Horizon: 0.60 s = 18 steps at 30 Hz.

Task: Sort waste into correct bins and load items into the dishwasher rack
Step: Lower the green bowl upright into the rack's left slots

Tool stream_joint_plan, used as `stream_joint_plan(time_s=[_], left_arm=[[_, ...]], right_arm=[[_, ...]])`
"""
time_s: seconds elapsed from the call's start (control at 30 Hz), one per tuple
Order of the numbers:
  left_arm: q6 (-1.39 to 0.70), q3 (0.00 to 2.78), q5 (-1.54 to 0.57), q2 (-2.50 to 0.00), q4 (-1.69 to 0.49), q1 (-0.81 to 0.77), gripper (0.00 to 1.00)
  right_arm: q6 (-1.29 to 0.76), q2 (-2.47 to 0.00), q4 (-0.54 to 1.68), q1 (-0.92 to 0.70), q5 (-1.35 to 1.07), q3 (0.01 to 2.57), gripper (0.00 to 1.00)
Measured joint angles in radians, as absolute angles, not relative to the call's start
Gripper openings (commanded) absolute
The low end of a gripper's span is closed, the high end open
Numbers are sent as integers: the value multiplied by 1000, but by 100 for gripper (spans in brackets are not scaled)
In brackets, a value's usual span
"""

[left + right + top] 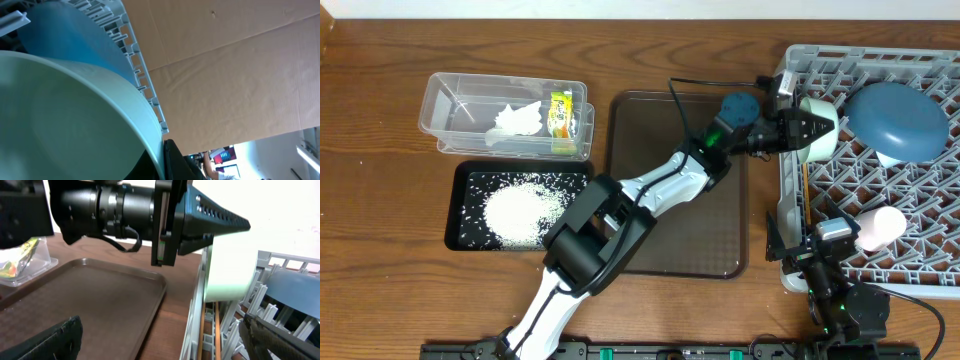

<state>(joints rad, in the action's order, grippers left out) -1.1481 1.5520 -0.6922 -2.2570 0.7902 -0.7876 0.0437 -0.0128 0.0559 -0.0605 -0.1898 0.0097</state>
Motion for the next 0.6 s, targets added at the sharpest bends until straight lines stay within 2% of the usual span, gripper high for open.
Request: stream_joint_plan(time_s=[0.33, 0.6], left_arm=[[-1198, 1552, -705, -2320, 956, -796, 9], [-1205, 1553, -707, -2320, 913, -803, 16]], right_arm=[[44, -13, 56, -60, -190, 10, 99], [44, -13, 56, -60, -190, 10, 99]])
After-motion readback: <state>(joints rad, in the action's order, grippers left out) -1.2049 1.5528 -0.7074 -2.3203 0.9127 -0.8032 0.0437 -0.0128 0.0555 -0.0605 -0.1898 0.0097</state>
